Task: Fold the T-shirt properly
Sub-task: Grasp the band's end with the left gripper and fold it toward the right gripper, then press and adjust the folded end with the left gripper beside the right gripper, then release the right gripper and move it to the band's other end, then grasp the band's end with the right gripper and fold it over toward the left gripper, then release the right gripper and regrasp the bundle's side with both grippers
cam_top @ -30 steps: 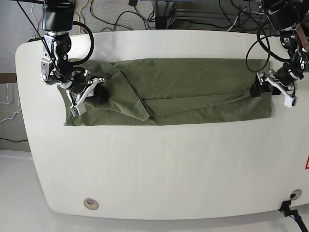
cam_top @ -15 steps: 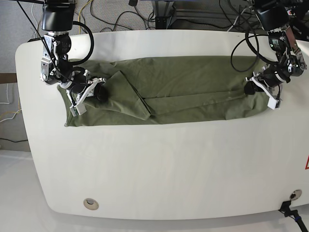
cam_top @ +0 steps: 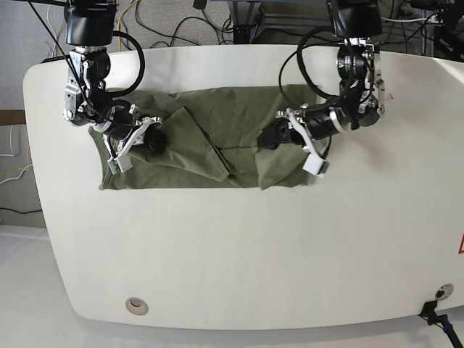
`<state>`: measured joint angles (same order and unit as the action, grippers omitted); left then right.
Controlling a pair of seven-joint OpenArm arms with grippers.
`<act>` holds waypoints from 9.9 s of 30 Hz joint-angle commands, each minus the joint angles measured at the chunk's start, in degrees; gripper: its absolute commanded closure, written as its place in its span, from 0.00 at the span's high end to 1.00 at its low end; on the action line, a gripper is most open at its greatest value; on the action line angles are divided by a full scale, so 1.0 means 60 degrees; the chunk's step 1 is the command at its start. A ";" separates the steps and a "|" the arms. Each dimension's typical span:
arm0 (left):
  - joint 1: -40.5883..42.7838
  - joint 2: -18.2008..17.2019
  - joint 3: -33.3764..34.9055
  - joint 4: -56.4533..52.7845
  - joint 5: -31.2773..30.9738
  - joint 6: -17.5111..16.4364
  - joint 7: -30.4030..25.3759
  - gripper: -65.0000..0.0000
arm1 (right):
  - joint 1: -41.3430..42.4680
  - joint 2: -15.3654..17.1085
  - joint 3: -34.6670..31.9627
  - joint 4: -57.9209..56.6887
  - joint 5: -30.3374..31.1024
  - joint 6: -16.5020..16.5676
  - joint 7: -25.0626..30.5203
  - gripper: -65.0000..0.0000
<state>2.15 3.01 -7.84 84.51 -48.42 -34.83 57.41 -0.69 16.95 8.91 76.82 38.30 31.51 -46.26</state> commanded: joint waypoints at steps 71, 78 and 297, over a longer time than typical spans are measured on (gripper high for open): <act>-0.0381 -0.3043 0.4771 0.1248 0.3888 0.4010 -0.2498 0.51 | 0.0488 -0.0605 0.0105 0.1505 -0.0355 -0.0116 -0.0957 0.00; -0.0366 -0.3043 0.4639 0.2421 0.3873 0.4010 -0.2542 0.51 | 0.0415 -0.0693 0.0105 0.1505 -0.0384 -0.0116 -0.0957 0.00; -0.0938 -0.2457 0.2808 0.2655 0.8312 0.2047 -0.2249 0.51 | 0.1939 -0.1382 -0.0920 0.3879 -0.0384 -0.0731 -0.2480 0.55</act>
<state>-1.98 -11.64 9.45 99.18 1.45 -22.94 45.34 9.78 7.99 3.20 98.76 35.03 27.00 -62.17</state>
